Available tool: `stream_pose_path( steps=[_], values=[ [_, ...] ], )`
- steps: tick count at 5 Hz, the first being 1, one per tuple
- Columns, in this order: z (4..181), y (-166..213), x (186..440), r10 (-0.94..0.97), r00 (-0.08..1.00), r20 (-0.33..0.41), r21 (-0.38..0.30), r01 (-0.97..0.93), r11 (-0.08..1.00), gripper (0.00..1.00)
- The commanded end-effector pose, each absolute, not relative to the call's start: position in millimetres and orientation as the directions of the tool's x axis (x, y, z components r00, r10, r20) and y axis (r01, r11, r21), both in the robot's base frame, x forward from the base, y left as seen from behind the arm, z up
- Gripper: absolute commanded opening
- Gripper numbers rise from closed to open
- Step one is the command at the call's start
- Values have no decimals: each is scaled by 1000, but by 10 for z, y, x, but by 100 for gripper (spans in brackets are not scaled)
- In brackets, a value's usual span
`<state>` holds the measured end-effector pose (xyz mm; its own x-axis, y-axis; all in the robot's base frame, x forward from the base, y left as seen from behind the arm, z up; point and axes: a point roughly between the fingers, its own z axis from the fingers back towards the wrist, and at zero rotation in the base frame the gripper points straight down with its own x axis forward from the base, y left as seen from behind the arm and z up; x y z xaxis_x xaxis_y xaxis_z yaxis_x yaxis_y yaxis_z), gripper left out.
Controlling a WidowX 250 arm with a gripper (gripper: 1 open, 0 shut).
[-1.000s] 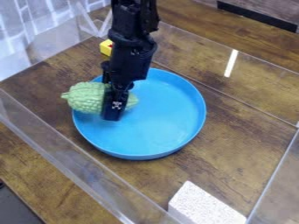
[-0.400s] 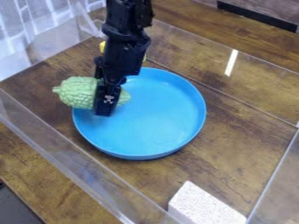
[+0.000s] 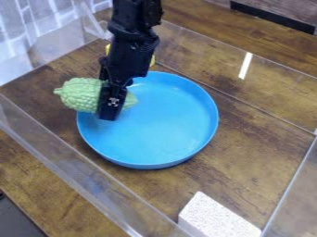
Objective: Remove the green object from inside the blue tray and put it on the table
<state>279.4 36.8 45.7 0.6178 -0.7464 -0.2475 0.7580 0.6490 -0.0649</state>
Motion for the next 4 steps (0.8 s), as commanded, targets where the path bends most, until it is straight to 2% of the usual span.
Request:
stream_pose_path(
  steps=[1,4],
  values=[
    [753,447,2914,-735,652,-186,23,751,660,0],
    [786,512,2915,-731,652,-198,21,749,662,0]
  ],
)
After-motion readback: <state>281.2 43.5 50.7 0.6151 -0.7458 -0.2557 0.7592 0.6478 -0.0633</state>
